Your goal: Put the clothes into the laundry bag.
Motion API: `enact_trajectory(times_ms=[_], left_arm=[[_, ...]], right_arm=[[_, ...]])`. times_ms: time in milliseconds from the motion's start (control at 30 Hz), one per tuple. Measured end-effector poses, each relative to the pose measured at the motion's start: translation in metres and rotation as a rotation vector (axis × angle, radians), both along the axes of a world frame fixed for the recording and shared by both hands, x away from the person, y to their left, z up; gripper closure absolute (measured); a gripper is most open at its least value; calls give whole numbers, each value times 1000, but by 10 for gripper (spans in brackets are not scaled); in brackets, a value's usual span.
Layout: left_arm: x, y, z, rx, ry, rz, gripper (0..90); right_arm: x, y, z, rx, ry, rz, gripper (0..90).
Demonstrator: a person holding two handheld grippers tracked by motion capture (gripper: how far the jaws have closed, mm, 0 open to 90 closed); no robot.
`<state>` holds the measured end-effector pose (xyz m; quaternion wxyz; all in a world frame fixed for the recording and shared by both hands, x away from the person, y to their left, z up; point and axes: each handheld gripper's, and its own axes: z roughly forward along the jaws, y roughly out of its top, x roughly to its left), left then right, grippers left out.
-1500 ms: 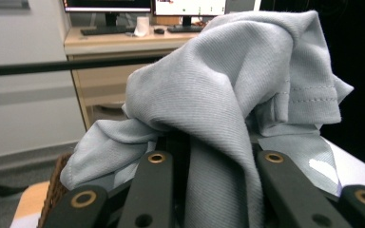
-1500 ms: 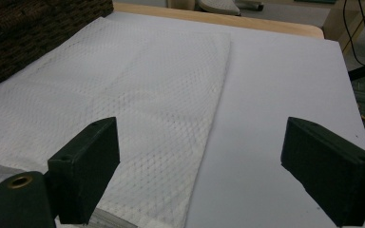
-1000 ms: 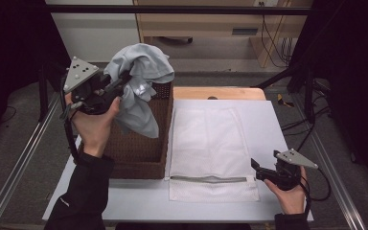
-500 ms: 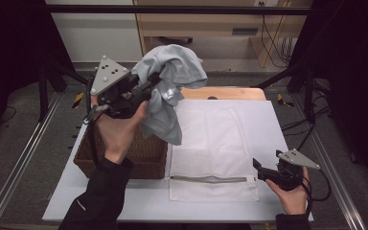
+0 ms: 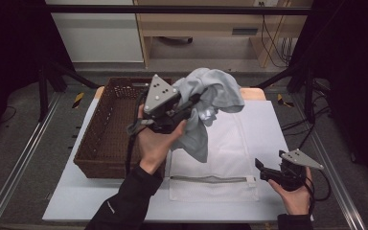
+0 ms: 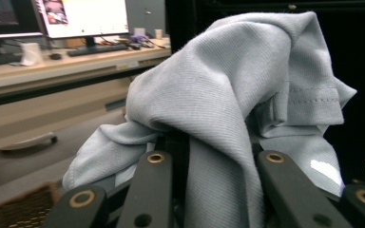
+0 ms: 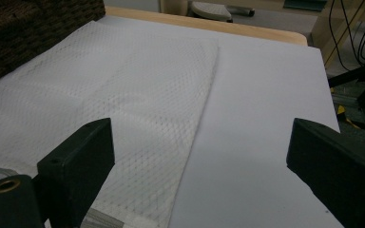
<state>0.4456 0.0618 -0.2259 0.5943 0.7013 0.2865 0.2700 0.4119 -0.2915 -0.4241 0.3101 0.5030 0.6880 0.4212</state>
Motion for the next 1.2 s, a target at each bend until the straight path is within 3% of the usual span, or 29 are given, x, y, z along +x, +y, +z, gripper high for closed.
enact_trajectory(times_ms=[133,200,233,433,467,500,567,600,633,833,867,1033,1200], left_arm=[[2,-20,-16,27,23,-32,746],[4,-35,-33,52,49,-58,745],[4,-35,-33,52,49,-58,745],[12,-57,-74,93,120,-99,742],[15,-63,-89,113,142,-106,741],[15,-63,-89,113,142,-106,741],[17,-68,-105,125,169,-117,739],[19,-72,-120,138,198,-126,737],[19,-72,-120,138,198,-126,736],[24,-84,-159,199,255,-144,705],[27,-88,-170,219,275,-158,691],[28,-95,-190,261,293,-181,610],[21,-101,-201,330,268,-197,519]], right_arm=[[-1,-1,1,1,-1,-3,101],[-1,-2,1,1,6,-8,104],[-1,-2,1,1,6,-8,104],[-1,-3,-1,-13,1,-15,125],[-1,-4,-2,-9,6,-22,132],[-1,-4,-2,-9,6,-22,132],[0,-5,-4,-1,8,-24,142],[0,-5,-4,1,14,-27,150],[0,-5,-4,1,14,-27,150],[2,-5,-8,-17,42,-37,156],[2,-5,-8,-16,50,-40,156],[2,-7,-8,-21,47,-55,128],[-1,-13,-1,9,54,-54,42]])
